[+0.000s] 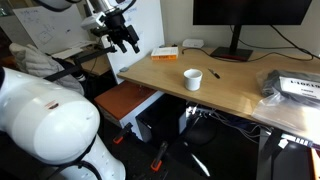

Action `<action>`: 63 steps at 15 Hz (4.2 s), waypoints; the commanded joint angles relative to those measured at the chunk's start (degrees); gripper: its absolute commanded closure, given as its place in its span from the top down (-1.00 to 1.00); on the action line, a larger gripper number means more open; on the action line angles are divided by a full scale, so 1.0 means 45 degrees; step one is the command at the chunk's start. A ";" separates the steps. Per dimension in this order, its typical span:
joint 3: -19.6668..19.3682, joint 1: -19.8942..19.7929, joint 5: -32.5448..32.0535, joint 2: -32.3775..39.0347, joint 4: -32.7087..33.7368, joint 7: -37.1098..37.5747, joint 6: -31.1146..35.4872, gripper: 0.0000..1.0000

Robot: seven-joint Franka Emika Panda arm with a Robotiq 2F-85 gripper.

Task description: Put the marker in the white cup

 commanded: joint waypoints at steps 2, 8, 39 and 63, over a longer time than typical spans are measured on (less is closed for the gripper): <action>-0.1814 -0.1036 -0.1364 0.2767 0.1207 -0.2180 0.1610 1.00; -0.3209 -0.1424 -0.3409 0.6729 0.4841 -0.4666 0.1242 1.00; -0.3571 -0.3333 -0.1408 1.9799 1.8758 -1.6156 -0.1717 1.00; -0.2005 -0.3867 -0.0927 2.2405 2.3670 -1.8781 -0.4719 -0.93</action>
